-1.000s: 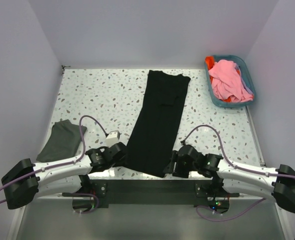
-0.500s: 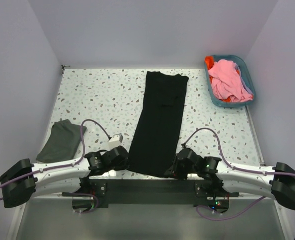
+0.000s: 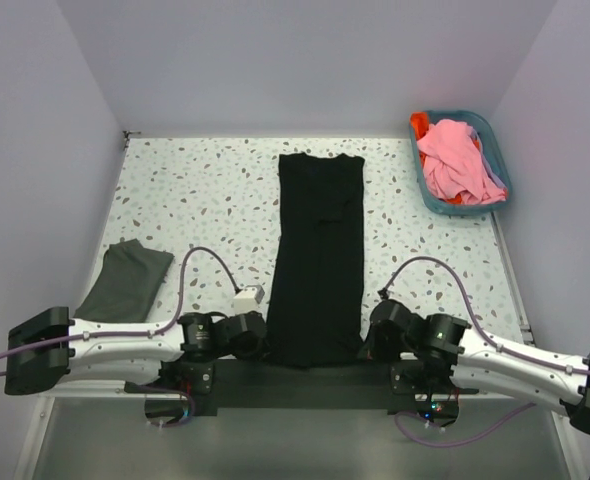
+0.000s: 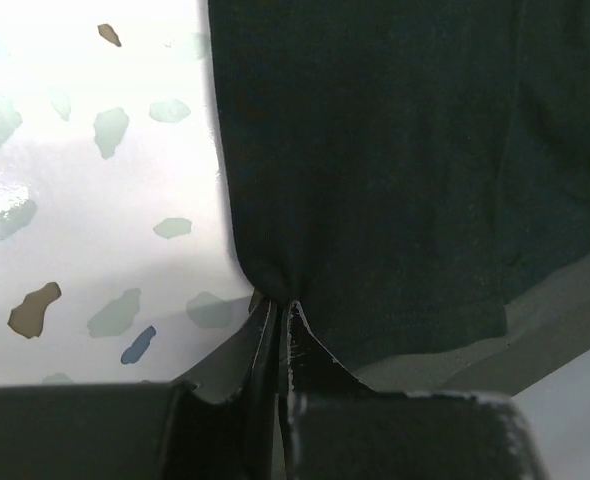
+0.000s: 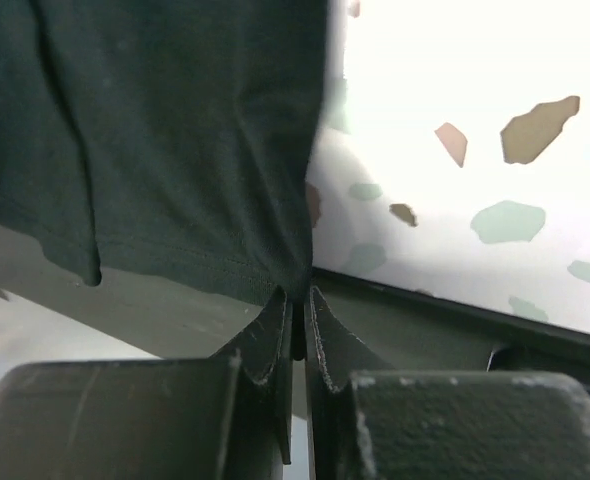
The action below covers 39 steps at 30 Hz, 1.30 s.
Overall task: Fold and stack the t-shirts
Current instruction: Fold the tshirt
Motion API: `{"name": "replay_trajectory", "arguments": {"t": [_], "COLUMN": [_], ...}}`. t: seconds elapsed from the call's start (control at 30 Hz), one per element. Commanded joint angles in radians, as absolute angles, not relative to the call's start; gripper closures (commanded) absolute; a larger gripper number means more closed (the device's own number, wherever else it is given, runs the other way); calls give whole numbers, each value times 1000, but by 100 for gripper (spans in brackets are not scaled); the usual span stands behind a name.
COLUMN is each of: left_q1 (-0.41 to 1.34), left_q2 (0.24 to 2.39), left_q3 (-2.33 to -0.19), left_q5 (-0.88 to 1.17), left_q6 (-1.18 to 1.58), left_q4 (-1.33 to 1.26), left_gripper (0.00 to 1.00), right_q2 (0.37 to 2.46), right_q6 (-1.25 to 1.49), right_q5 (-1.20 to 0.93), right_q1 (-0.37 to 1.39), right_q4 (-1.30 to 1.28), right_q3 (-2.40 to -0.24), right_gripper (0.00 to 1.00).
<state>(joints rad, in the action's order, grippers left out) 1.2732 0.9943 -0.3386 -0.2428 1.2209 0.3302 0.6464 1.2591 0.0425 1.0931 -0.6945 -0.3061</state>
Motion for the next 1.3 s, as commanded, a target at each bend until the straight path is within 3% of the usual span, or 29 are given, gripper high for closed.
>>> {"name": "replay_trajectory", "arguments": {"t": [0.0, 0.2, 0.47, 0.73, 1.27], "left_q1": [1290, 1266, 994, 830, 637], "left_q2": [1029, 1034, 1138, 1339, 1719], "left_q3": [-399, -580, -735, -877, -1158], "left_q5": [-281, -432, -368, -314, -212], "left_q6": [1230, 1178, 1016, 962, 881], "left_q4": [402, 460, 316, 160, 92], "left_gripper": [100, 100, 100, 100, 100], "right_q2": [684, 787, 998, 1182, 1569], "right_q6": [1171, 1045, 881, 718, 620], "right_q5": [87, 282, 520, 345, 221], "right_q1": [1097, 1097, 1054, 726, 511], "right_q4": [-766, -819, -766, -486, -224], "right_q3": [-403, -639, -894, -903, -1049], "right_gripper": [100, 100, 99, 100, 100]}}
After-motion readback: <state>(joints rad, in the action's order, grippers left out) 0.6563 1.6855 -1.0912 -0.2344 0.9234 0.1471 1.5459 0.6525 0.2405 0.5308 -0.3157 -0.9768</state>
